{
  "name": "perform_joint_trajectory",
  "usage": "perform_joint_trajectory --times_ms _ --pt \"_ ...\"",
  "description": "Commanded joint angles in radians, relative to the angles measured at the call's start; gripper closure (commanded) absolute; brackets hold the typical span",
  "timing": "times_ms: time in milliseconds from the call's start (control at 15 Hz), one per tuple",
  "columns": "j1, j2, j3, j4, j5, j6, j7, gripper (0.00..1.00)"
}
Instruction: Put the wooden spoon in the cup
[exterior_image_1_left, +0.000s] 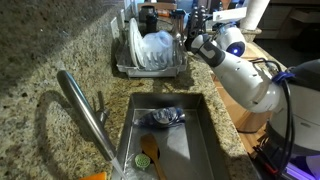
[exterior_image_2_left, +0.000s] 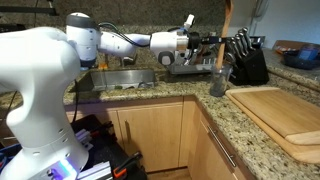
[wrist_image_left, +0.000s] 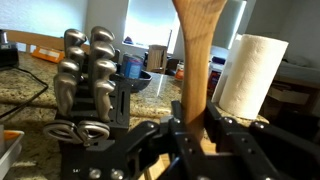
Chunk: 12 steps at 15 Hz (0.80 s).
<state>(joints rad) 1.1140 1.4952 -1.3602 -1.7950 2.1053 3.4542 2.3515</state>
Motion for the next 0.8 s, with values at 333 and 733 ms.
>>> perform_joint_trajectory --times_ms 333,733 --pt "-0.035 -0.002 0.074 0.026 0.020 -0.047 0.068 0.94" --pt "-0.028 -0.002 0.107 0.002 0.006 -0.044 0.080 0.94"
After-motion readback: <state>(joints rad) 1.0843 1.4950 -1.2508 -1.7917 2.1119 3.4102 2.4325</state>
